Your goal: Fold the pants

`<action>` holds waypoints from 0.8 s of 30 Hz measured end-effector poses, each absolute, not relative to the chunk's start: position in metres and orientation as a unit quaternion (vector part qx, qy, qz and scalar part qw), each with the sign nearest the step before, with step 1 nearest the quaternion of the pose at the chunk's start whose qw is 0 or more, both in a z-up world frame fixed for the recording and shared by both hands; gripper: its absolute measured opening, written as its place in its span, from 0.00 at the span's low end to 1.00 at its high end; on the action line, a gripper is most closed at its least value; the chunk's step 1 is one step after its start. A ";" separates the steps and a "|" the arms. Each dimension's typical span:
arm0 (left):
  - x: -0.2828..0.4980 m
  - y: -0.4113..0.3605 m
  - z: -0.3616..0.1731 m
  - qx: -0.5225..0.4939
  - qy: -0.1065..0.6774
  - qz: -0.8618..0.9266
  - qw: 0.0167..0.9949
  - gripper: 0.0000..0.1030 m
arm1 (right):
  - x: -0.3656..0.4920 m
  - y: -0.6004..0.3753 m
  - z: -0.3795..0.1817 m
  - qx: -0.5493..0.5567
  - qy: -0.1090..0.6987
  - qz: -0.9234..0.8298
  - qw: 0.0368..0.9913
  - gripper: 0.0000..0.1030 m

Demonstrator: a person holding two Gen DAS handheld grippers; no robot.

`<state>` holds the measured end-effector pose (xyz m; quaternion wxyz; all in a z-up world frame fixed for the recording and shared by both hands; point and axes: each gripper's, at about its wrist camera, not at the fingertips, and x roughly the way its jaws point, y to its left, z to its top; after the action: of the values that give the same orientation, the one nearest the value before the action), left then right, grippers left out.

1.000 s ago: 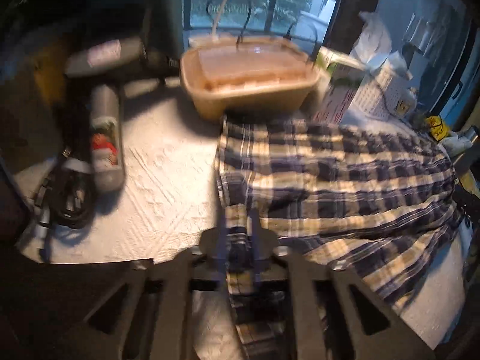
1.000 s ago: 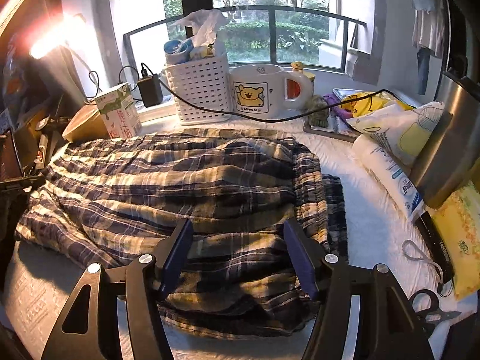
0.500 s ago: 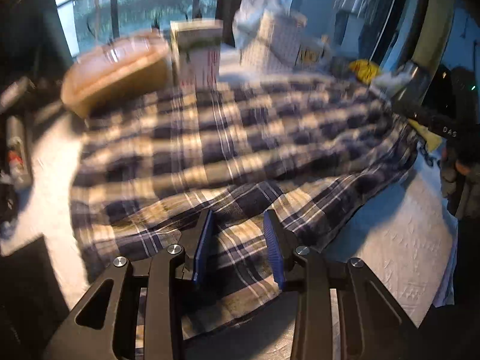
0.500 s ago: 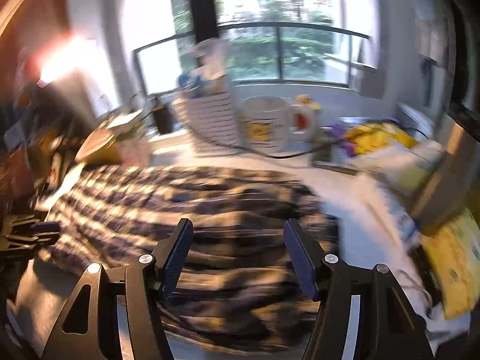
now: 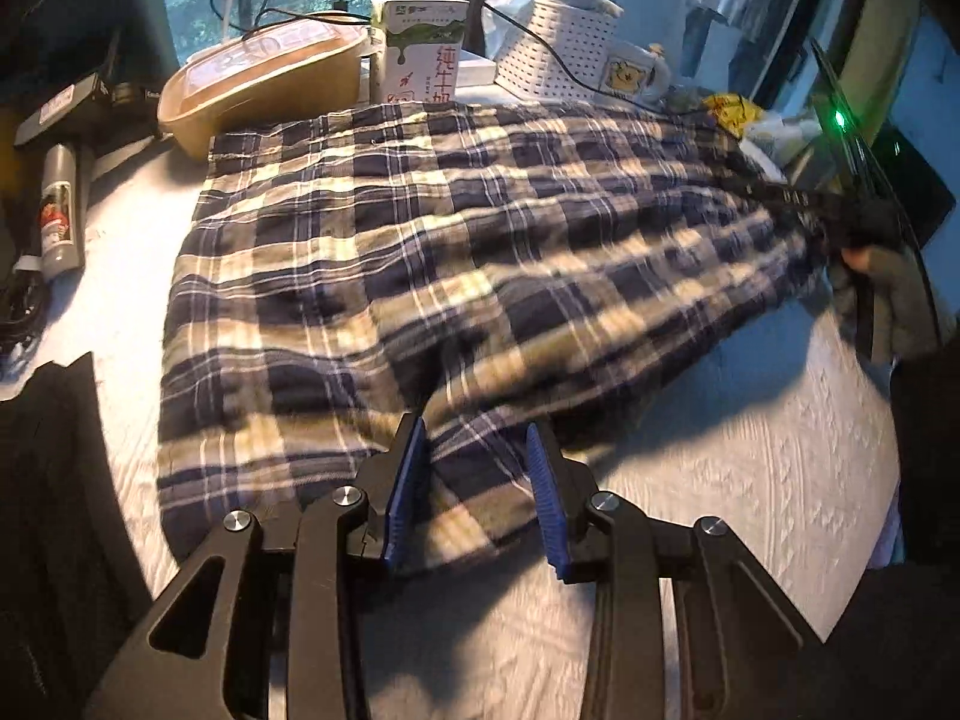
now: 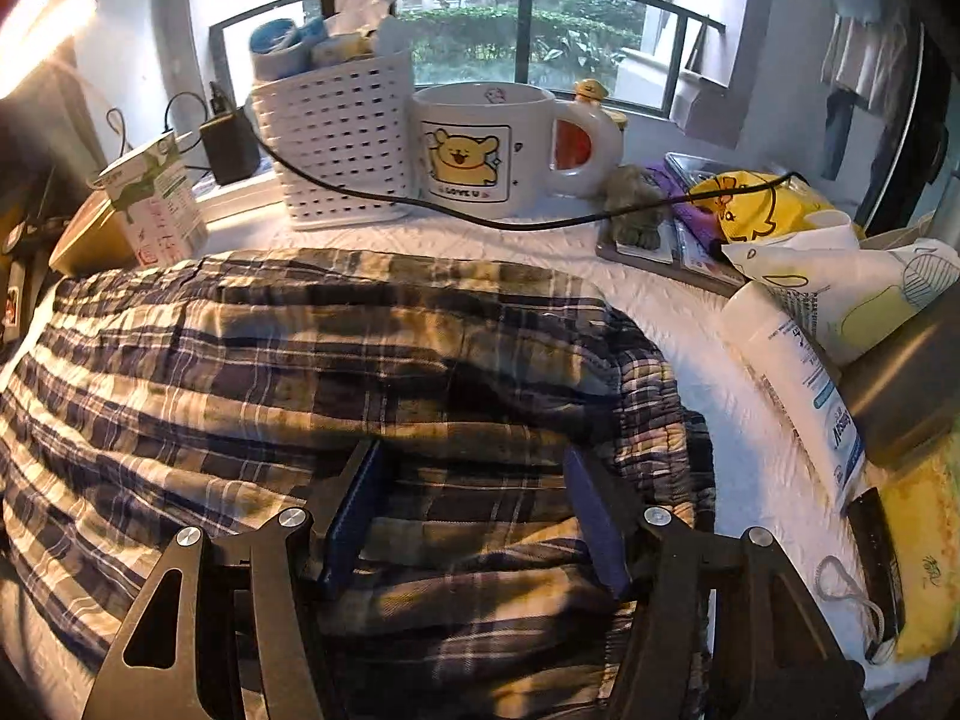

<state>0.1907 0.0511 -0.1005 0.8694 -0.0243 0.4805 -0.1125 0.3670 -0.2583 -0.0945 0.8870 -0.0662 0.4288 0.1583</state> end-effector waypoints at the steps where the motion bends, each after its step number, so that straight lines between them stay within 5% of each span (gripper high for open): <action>1: 0.189 0.052 -0.098 -0.020 0.485 -0.111 0.867 0.33 | 0.367 -0.258 -0.093 -0.069 0.426 0.154 0.889 0.60; 8: 0.182 0.029 -0.054 -0.027 0.416 -0.163 0.894 0.34 | 0.338 -0.245 -0.052 -0.091 0.391 0.204 0.893 0.63; 11: 0.196 -0.002 -0.054 -0.005 0.401 -0.169 0.900 0.52 | 0.332 -0.234 -0.039 -0.112 0.379 0.241 0.886 0.66; 22: 0.232 -0.041 -0.094 -0.027 0.445 -0.081 0.892 0.52 | 0.363 -0.225 -0.036 -0.171 0.376 0.315 0.855 0.78; 24: 0.228 -0.045 -0.096 -0.023 0.443 -0.070 0.893 0.42 | 0.376 -0.213 -0.043 -0.186 0.376 0.328 0.846 0.79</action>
<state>0.2280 -0.0446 -0.0955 0.8934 -0.0232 0.4431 -0.0705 0.3756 -0.2133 -0.0426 0.8464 -0.1859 0.3757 0.3284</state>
